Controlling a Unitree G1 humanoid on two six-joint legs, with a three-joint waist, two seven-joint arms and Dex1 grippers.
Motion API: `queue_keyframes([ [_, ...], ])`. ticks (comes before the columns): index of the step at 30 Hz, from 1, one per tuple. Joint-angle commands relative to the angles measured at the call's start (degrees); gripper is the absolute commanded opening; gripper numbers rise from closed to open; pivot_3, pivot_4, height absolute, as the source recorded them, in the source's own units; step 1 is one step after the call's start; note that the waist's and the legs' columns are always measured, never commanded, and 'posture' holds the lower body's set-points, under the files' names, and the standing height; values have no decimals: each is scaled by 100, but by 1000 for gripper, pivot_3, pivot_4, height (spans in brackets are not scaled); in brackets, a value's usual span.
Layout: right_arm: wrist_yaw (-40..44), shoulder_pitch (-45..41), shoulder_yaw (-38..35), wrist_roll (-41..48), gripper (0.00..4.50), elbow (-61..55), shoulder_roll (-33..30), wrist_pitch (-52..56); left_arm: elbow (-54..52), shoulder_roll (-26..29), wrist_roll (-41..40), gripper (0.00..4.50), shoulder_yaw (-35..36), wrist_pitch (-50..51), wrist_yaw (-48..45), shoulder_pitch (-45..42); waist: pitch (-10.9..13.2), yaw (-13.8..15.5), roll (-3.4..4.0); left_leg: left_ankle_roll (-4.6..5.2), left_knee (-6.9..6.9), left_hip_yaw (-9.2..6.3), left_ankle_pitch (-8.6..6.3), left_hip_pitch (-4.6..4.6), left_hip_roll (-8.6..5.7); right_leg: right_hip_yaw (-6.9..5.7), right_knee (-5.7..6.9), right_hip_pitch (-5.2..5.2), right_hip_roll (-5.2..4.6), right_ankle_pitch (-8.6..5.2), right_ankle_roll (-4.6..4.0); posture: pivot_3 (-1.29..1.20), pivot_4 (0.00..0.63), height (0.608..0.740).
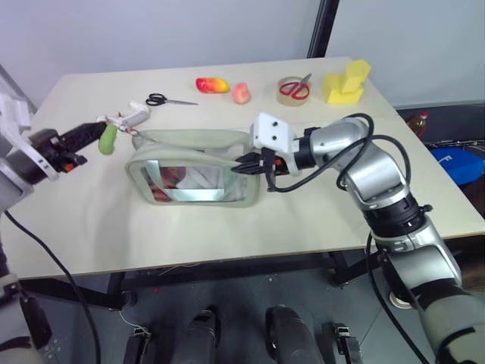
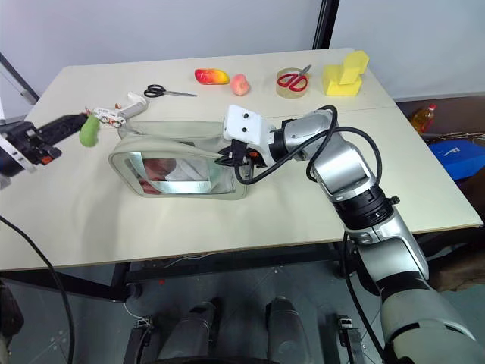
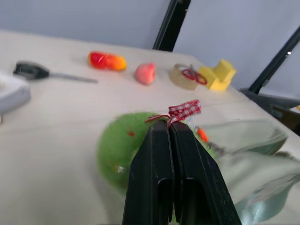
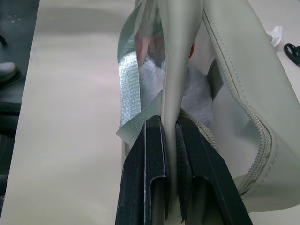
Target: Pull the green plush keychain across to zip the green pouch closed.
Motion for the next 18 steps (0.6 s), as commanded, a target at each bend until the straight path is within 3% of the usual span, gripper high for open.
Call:
queue_keyframes([
  [1,-55,-135,-3,27,0,-1,112,-79,-724,172,77,57,-653,12,-151,-493,0,4,-1,0,0,0,0,0,0,0,0,0,0,0,0,0,150,740],
  [11,-193,-96,-3,-11,0,27,175,-67,-1098,5,543,57,-2310,-225,-1134,-1091,0,-21,-1,-1,-2,2,1,2,3,1,3,-1,4,0,1,0,150,740],
  [18,-274,-77,-29,-7,0,-16,137,20,-934,43,1166,57,-2689,-621,-1413,-1077,0,-16,-1,0,0,2,2,1,2,1,3,-1,4,1,1,0,150,740],
])
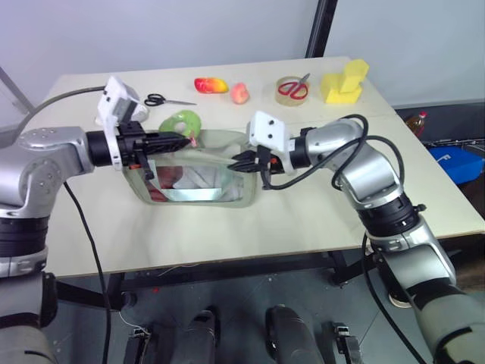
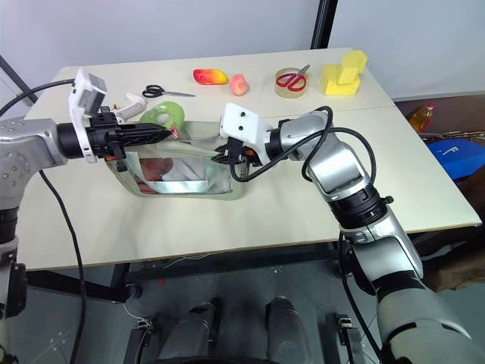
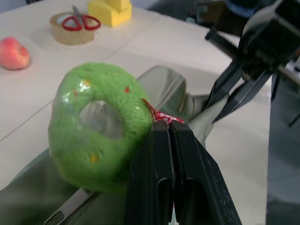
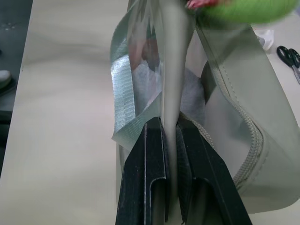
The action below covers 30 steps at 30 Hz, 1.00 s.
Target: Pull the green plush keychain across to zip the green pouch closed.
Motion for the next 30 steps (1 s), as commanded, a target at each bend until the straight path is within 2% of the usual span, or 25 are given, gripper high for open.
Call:
queue_keyframes([
  [1,-53,-58,-29,4,0,-105,0,22,-45,88,102,289,109,-142,-158,-127,0,1,0,0,0,0,0,0,0,0,0,0,0,0,0,0,150,740],
  [3,-63,-45,-23,6,0,-105,-1,17,-119,173,51,939,230,-85,-236,-158,0,1,0,0,0,0,0,-1,0,0,0,0,0,0,0,0,150,740],
  [9,-56,-60,1,15,0,-73,37,-34,-237,811,152,4093,473,-16,-389,-228,0,-6,0,0,-1,-1,0,-1,0,0,0,0,0,-1,1,0,150,740],
  [10,-52,-59,2,14,0,-68,37,-48,-274,1026,83,4426,599,54,-506,-199,0,-4,0,0,-1,-1,0,-1,0,0,0,0,0,-1,1,0,150,740],
  [14,-29,-94,13,12,0,-9,57,-104,-195,1912,160,4426,1178,110,-891,306,2,-33,1,1,-2,0,-1,-1,0,0,-2,-1,0,-2,2,0,150,740],
  [16,-16,-107,16,13,0,13,60,-128,-148,2057,261,4426,1474,44,-857,774,2,-20,2,1,-7,3,-1,2,1,1,0,-2,0,-2,2,0,150,740],
  [19,10,-128,27,14,0,45,61,-158,-347,1762,485,4426,1719,-204,-495,1625,2,4,4,1,-9,2,-1,12,2,1,1,5,-1,-3,1,0,150,740],
  [21,38,-132,33,23,0,43,54,-161,-410,1542,620,4426,1705,-357,-237,1855,1,17,-1,1,-8,1,-1,17,3,-1,1,15,-1,-3,-1,0,150,740],
  [25,90,-128,60,24,0,19,55,-145,-210,999,878,4426,1522,-583,351,1724,0,25,-7,1,-4,-1,-1,7,4,-3,-2,11,-1,-2,0,0,150,740],
  [28,111,-121,70,18,0,4,56,-121,-26,786,1031,4426,1359,-753,460,1624,0,8,-7,1,-5,0,-1,8,4,-4,-1,10,-1,-2,0,0,150,740],
  [30,115,-119,77,13,0,3,54,-112,-45,723,978,3908,1344,-753,381,1631,0,1,-7,1,-5,2,-1,9,4,-3,-1,9,-1,-2,0,0,150,740],
])
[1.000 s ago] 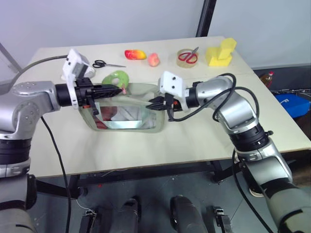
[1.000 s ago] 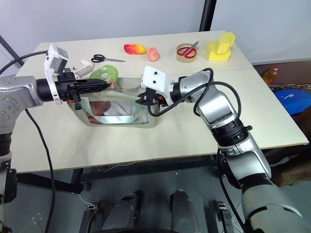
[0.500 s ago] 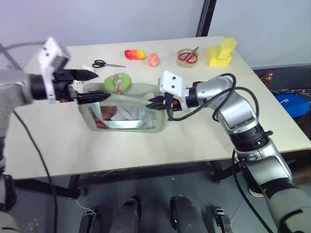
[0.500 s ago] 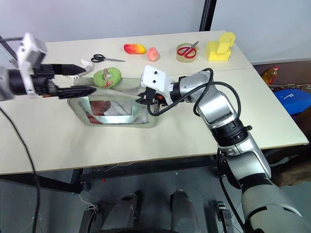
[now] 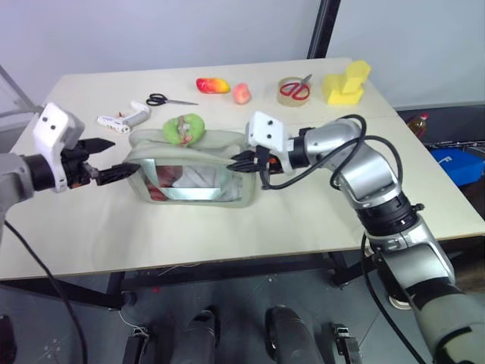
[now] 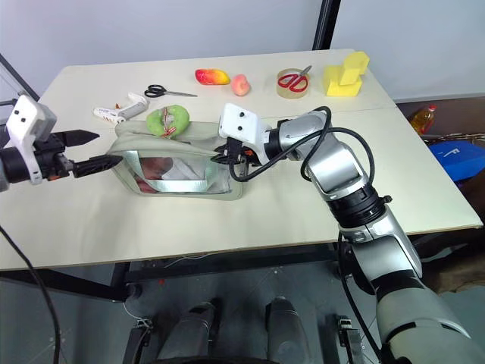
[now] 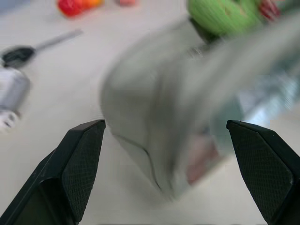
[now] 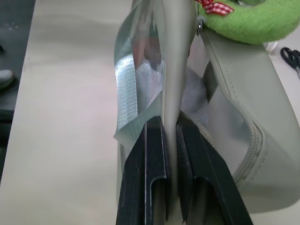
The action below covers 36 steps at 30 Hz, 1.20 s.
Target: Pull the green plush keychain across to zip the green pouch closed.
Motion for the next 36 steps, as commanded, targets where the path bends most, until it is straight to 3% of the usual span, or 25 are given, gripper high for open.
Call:
queue_keyframes([
  [1,32,-101,35,5,0,-87,18,-12,-64,-12,-52,3585,52,-75,-101,-20,0,2,0,0,0,0,0,0,0,0,0,0,0,0,0,0,150,740],
  [8,-6,-131,22,-13,0,-36,25,-7,-143,93,-127,31,71,-54,-405,127,0,7,0,0,0,-1,0,-1,0,-1,0,0,0,0,0,0,150,740],
  [17,20,-313,-46,6,0,264,30,-16,-237,76,-117,31,-9,-4,-411,119,0,9,0,0,0,0,0,-1,0,0,0,0,-1,0,0,0,150,740],
  [20,264,-581,-149,170,1181,518,-32,114,-255,91,-98,0,-2,-3,-403,132,0,8,0,0,1,0,0,-1,0,-1,0,0,-1,0,0,0,150,740],
  [26,637,-1545,-437,322,4347,1762,-13,-83,-393,123,-133,0,53,54,-419,241,1,3,2,0,1,0,0,-2,-1,0,0,-1,-1,0,0,0,150,740],
  [36,-778,-3354,-1705,791,4462,5015,1775,246,-440,80,-136,0,-12,120,-424,114,1,0,2,-1,-8,0,0,0,1,1,6,-9,2,1,-2,0,150,740],
])
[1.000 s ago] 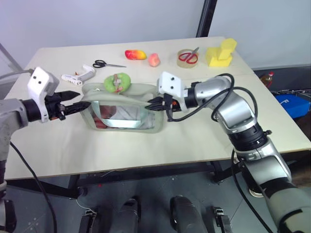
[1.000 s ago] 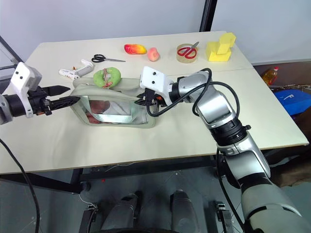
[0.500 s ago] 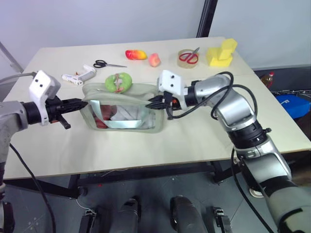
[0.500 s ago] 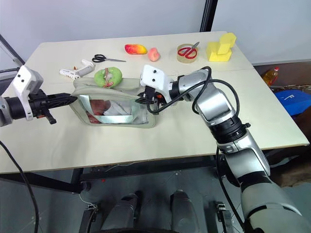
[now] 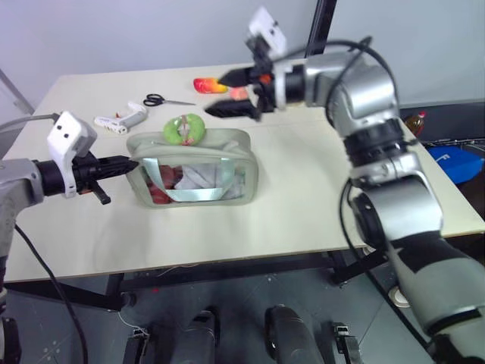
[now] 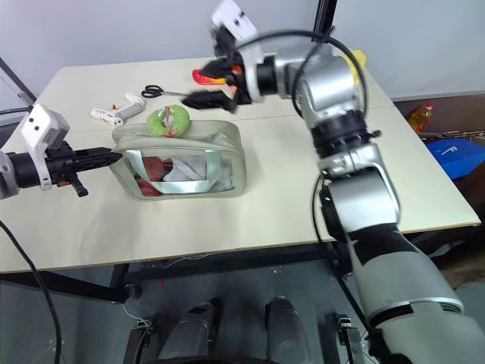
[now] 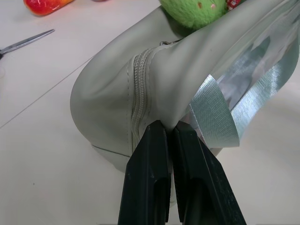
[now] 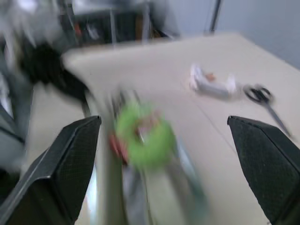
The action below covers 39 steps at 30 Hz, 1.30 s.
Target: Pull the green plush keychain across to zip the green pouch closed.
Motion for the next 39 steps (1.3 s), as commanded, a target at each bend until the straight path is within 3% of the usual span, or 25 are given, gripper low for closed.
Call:
queue_keyframes([
  [1,-482,-342,-210,-68,4462,803,345,-281,-137,59,-61,0,51,20,1,-121,0,16,0,0,0,-1,0,-2,-1,0,-1,0,0,0,0,0,150,740],
  [10,-374,-242,196,-803,4462,1713,694,-1125,-367,37,-137,0,135,163,64,-14,0,-4,0,0,1,-3,0,-7,-6,0,-1,-3,-1,0,1,0,150,740],
  [12,-316,-267,152,-824,3674,1745,679,-1136,-375,41,-147,0,143,170,80,-2,0,-7,0,0,1,-3,0,-7,-6,0,-1,-3,-1,0,1,0,150,740],
  [19,-227,-319,-85,-738,46,1593,405,-986,-335,4,-162,0,85,136,155,-55,0,3,0,0,2,-3,0,-7,-6,0,0,-3,0,0,1,0,150,740],
  [28,-273,173,-38,-891,46,-149,-773,-558,-298,3,-159,0,83,110,142,-40,0,15,0,0,3,-3,0,-10,-6,0,-1,-3,-1,0,2,0,150,740],
  [34,-1010,1268,194,-1647,46,-1597,-1878,-813,-287,-29,-151,0,73,84,142,33,0,21,-1,0,6,-2,0,-12,-6,0,-2,-3,-2,-1,2,0,150,740],
  [39,-1694,2306,127,-1927,46,-1823,-2175,-799,-225,-84,-131,0,-37,71,137,-85,0,-3,0,0,8,5,0,-10,-3,2,-1,-4,-3,0,1,0,150,740],
])
